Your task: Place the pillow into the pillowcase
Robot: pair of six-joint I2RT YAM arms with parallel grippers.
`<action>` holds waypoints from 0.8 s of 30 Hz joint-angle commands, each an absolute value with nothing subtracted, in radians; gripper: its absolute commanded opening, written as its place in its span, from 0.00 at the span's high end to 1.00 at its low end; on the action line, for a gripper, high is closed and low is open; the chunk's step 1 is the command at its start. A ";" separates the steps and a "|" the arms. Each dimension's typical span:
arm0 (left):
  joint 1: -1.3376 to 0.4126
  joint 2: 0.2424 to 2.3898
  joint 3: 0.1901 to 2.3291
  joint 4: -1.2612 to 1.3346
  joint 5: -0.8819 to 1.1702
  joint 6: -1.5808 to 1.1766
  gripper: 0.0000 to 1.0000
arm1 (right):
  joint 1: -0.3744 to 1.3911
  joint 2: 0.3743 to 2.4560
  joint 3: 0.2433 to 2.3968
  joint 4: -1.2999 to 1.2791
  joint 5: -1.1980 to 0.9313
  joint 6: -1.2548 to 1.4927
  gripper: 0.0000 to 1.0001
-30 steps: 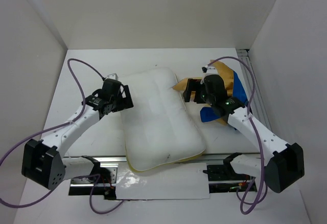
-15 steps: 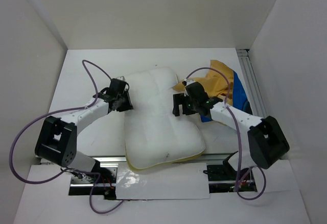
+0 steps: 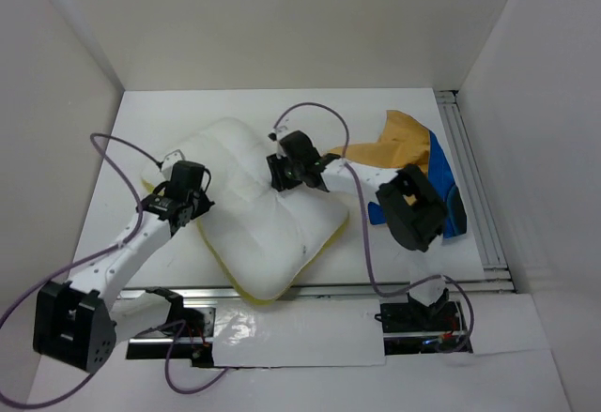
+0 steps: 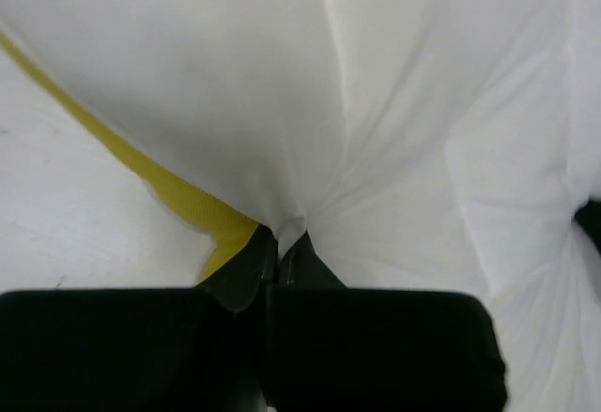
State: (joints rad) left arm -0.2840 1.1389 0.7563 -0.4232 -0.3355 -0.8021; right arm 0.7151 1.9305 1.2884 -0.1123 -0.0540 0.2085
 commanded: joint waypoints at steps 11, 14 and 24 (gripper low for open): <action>-0.298 1.009 0.856 -0.690 -0.465 -0.963 0.50 | 0.750 2.205 1.889 -0.006 -0.012 0.098 0.09; -0.298 1.018 0.885 -0.690 -0.486 -0.963 0.39 | 0.701 2.076 1.801 -0.059 0.001 0.123 0.01; -0.419 1.192 1.081 -0.464 -0.319 -0.640 0.32 | 0.382 1.635 1.493 -0.466 0.283 0.271 0.01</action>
